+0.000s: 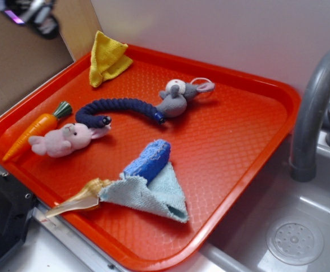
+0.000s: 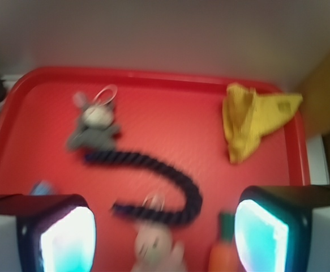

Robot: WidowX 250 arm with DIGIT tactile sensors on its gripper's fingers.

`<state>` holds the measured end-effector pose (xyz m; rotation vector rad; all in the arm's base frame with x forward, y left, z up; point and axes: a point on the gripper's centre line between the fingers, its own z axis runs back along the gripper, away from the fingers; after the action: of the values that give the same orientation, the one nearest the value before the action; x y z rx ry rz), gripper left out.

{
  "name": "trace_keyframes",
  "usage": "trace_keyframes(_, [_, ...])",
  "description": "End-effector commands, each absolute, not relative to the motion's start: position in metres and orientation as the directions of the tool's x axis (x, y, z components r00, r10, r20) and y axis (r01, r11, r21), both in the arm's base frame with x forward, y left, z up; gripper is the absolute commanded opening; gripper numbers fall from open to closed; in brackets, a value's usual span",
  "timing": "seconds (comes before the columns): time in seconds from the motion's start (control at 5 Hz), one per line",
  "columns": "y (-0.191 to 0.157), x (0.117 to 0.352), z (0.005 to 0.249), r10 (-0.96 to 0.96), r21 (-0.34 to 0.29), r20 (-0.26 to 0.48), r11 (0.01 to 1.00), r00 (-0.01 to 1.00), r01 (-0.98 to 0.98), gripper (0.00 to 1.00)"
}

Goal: Grab the yellow cloth.

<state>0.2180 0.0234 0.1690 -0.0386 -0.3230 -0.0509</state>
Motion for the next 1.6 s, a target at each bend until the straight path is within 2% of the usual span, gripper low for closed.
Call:
trace_keyframes(0.0, [0.027,0.222,0.179,-0.043,-0.023,0.355,0.998,0.934,0.054,1.00])
trace_keyframes(0.4, [0.027,0.222,0.179,-0.043,-0.023,0.355,0.998,0.934,0.054,1.00])
trace_keyframes(0.6, [0.059,0.272,0.135,0.086,-0.027,0.290,0.996,0.953,-0.081,1.00])
trace_keyframes(0.8, [0.080,0.285,0.108,0.318,-0.068,0.381,0.946,0.868,-0.317,1.00])
trace_keyframes(1.0, [0.081,0.298,0.070,0.368,-0.088,0.345,0.929,0.864,-0.360,1.00])
trace_keyframes(1.2, [0.084,0.313,0.042,0.335,-0.050,0.321,0.940,0.886,-0.337,1.00])
trace_keyframes(1.4, [0.088,0.326,0.034,0.304,-0.031,0.297,0.951,0.905,-0.309,1.00])
